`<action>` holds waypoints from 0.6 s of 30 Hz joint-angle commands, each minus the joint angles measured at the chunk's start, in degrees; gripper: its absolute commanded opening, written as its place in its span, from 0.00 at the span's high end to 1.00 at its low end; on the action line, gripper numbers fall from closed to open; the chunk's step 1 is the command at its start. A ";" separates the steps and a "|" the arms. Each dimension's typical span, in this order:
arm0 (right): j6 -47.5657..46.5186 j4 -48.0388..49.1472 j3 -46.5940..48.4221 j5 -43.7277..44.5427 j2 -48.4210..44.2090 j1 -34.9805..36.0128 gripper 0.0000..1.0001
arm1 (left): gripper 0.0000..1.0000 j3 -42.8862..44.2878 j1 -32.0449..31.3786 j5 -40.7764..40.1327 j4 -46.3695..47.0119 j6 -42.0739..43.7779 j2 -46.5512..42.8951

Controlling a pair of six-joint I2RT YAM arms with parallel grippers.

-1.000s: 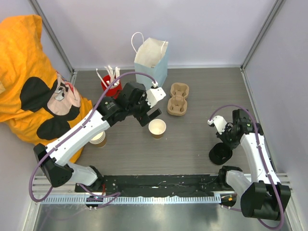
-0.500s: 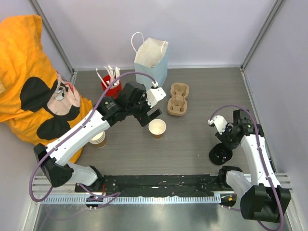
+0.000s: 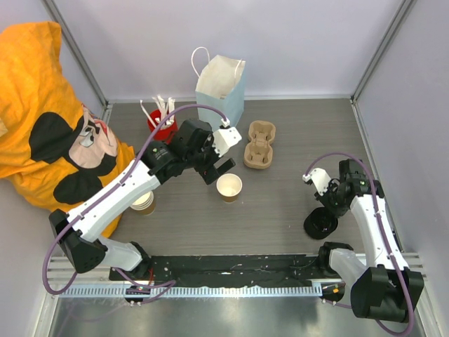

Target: Pack the takeout coffee

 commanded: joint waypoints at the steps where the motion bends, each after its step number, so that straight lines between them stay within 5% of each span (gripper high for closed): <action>1: 0.66 1.34 0.56 -0.71 -0.73 -0.22 0.93 | 0.00 1.71 0.23 1.16 -0.04 -0.98 -0.01; 18: 1.18 -7.97 15.50 -5.89 0.40 -0.22 0.99 | 0.00 2.23 0.23 -0.76 1.46 0.68 1.39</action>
